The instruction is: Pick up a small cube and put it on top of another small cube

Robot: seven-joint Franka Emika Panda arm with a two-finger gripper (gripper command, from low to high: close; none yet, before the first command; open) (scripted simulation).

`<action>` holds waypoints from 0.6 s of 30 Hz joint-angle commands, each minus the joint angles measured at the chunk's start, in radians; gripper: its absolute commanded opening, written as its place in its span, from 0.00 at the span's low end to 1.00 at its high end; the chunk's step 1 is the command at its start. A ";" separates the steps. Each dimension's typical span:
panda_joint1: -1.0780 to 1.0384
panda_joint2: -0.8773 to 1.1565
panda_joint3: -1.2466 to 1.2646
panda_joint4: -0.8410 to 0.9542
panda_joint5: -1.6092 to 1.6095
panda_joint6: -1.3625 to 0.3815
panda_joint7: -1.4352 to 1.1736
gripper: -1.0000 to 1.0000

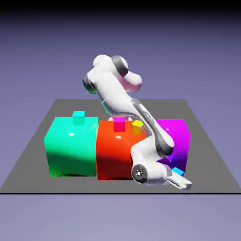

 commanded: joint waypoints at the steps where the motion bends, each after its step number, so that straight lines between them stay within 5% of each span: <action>1: -0.008 0.002 0.010 0.010 -0.020 -0.016 -0.043 0.00; 18: 0.292 -0.392 -0.224 0.027 -0.356 -0.383 -0.782 0.00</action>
